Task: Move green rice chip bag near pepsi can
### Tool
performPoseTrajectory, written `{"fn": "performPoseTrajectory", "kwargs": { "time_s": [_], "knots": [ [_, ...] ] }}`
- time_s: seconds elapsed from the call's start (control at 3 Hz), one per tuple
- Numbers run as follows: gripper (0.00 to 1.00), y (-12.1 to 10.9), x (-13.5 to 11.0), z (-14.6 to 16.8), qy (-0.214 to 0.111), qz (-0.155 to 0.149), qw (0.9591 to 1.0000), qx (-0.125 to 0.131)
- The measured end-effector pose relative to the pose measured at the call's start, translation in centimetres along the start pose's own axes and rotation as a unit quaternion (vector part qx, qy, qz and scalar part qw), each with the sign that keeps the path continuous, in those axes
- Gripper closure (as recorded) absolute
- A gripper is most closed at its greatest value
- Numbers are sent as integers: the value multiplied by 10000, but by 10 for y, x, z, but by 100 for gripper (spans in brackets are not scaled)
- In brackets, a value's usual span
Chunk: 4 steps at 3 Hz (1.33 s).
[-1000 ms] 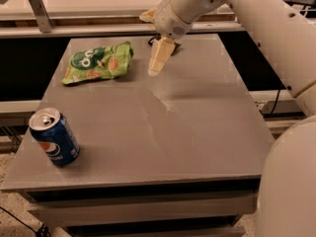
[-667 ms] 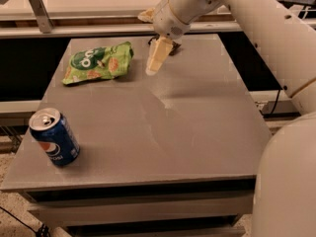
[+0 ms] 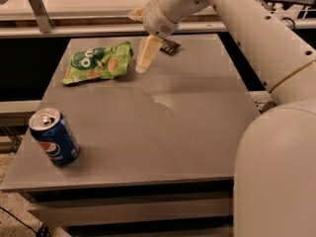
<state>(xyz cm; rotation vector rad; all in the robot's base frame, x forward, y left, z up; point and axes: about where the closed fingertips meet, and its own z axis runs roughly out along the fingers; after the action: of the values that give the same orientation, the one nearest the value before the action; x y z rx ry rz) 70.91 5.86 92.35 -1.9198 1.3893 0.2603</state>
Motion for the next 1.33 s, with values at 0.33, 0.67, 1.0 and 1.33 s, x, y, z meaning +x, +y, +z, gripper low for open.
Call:
{"fn": "performPoseTrajectory", "kwargs": {
  "time_s": [0.33,0.67,1.0,1.33],
  "knots": [
    [0,-2,2,20,-17,271,9994,-222],
    [0,-4,5,35,-52,563,9978,-358],
    [0,-6,9,47,-50,785,9959,-445],
    [0,-7,6,57,-177,977,9935,-550]
  ]
}}
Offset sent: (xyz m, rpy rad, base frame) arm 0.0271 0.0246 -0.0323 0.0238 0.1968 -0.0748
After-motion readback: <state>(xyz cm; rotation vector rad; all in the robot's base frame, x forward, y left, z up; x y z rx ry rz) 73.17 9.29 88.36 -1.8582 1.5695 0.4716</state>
